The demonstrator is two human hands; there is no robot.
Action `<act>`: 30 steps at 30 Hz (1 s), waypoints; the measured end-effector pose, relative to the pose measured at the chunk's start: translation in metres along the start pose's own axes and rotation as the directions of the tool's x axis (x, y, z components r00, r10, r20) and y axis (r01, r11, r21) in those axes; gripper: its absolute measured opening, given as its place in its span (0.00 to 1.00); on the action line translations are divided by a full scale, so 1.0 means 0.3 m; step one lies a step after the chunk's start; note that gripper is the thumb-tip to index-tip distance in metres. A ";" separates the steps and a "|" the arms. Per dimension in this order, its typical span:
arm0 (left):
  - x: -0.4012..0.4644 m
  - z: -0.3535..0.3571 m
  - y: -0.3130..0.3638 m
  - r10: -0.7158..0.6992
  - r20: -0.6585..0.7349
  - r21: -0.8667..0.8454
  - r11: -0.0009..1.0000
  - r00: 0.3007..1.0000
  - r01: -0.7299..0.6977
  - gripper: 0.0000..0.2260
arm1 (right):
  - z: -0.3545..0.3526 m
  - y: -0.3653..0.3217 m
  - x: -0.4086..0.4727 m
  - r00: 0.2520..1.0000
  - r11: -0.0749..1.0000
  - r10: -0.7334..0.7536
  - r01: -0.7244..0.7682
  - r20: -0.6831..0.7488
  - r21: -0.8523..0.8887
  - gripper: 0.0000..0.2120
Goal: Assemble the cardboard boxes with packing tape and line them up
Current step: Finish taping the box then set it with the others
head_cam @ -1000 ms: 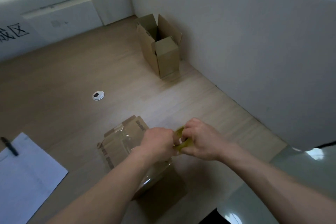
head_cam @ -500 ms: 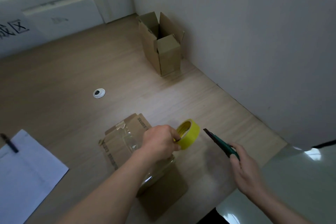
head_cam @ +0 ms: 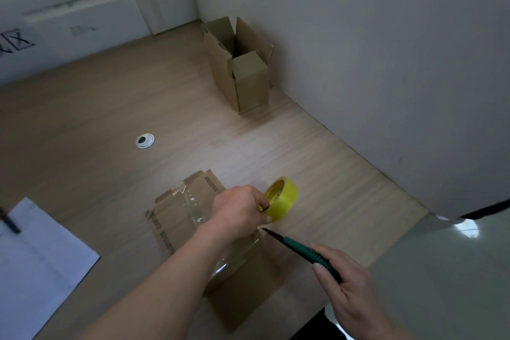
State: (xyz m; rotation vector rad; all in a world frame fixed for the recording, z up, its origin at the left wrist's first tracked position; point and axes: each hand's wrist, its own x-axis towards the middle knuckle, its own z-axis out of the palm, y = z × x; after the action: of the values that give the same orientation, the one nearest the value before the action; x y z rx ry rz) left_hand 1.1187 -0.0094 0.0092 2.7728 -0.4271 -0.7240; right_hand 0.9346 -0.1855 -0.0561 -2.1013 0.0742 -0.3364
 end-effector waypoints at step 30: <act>0.006 -0.010 -0.009 -0.058 -0.070 -0.138 0.989 0.996 0.047 0.13 | -0.001 0.052 0.358 0.986 0.869 -0.115 0.159 0.121 -0.468 0.32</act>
State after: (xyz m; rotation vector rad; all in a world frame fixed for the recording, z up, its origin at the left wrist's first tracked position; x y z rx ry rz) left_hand 1.1223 -0.0071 0.0102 2.6812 -0.2802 -0.6351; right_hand 1.0389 -0.2142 -0.0467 -2.6197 -0.0532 -0.3324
